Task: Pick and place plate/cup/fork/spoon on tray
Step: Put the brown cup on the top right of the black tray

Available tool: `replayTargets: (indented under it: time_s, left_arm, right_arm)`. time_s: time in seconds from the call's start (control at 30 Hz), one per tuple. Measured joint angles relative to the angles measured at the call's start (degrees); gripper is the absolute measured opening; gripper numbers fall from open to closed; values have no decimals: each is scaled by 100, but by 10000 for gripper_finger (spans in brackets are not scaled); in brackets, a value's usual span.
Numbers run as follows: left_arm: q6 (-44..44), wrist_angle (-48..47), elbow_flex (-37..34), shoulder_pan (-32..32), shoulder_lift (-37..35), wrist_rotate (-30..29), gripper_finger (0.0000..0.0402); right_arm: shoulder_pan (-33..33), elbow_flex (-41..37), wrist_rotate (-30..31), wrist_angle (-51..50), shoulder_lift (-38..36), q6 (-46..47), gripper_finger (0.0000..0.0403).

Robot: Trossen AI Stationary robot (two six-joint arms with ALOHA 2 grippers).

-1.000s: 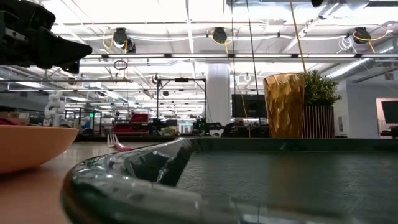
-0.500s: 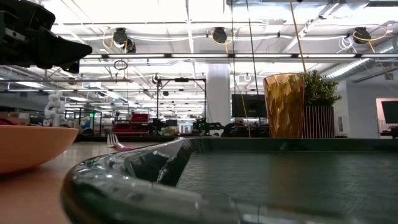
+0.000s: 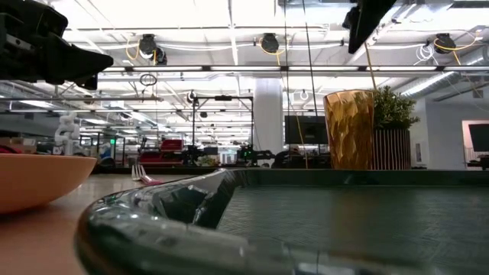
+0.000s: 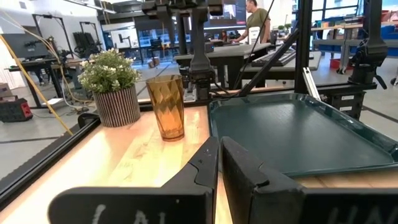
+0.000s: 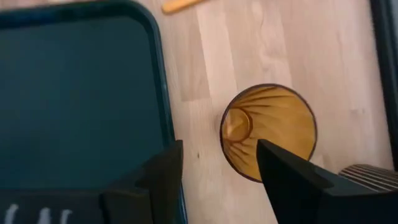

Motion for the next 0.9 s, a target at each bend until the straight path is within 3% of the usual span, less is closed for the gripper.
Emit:
replayTargets:
  time_s: [0.53, 0.9]
  left_arm:
    - [-105, -3, 0, 0, -1, -2, 24]
    - [-122, -2, 0, 0, -1, -2, 24]
  right_arm:
    - [185, 0, 340, -315, 890, -455, 208]
    - [185, -209, 440, -286, 978, -504, 208]
